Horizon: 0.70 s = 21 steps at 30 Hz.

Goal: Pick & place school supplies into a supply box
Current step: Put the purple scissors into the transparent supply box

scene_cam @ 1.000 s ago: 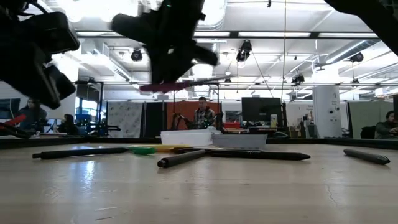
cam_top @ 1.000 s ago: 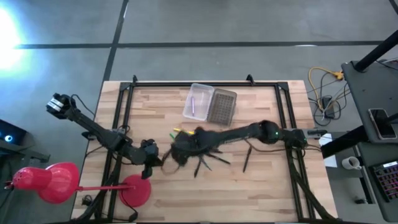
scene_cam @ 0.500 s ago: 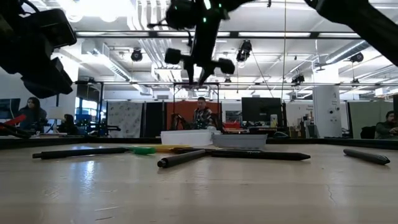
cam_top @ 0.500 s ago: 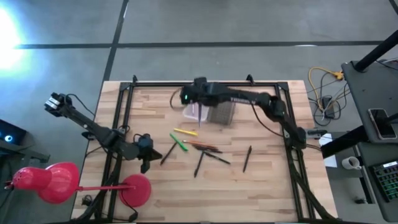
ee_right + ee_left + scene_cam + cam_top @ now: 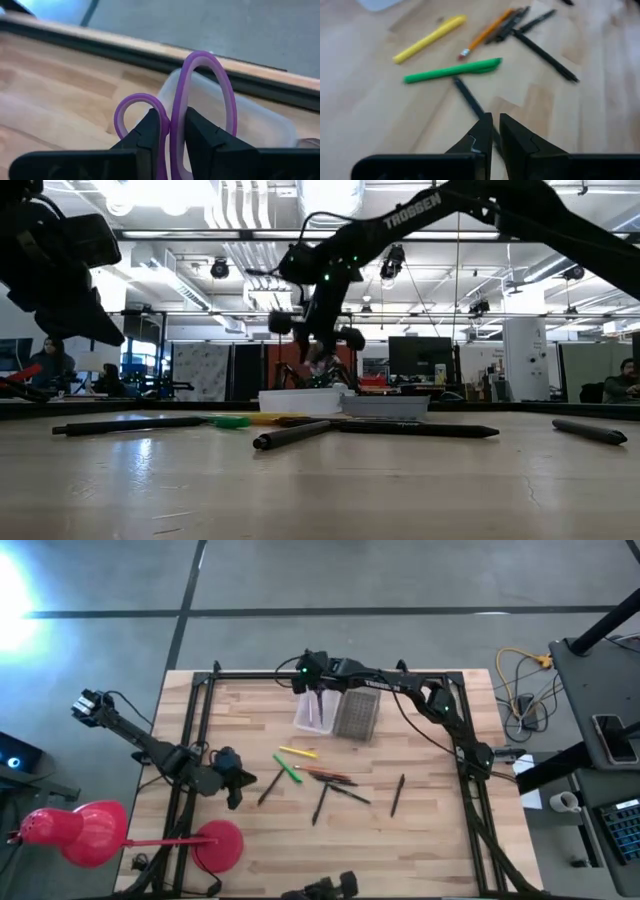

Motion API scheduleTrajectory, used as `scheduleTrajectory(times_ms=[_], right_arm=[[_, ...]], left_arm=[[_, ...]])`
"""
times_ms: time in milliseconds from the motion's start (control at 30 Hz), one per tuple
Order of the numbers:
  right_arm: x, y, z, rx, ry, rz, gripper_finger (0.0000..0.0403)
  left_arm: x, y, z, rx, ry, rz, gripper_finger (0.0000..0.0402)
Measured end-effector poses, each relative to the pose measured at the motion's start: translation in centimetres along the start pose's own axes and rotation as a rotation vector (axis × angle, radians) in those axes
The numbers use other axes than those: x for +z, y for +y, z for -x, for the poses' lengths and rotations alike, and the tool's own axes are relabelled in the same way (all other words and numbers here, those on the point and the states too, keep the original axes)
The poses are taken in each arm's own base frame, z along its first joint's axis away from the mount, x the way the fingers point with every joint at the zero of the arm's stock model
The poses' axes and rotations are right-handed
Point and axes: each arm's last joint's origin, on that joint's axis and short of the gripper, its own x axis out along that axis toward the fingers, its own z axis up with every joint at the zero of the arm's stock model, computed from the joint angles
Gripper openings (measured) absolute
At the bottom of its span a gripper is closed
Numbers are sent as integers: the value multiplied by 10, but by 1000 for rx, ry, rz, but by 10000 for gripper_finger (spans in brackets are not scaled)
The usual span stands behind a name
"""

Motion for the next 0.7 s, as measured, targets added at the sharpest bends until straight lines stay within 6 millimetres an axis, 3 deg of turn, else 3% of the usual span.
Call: scheduleTrajectory(times_ms=[133, 700], right_arm=[[-13, -6, -13, -73, 61, 5, 56], [-6, -2, -7, -123, -54, 17, 61]], left_arm=[[1, 3, 0, 41, -21, 38, 17], [-3, 15, -3, 92, -44, 101, 17]])
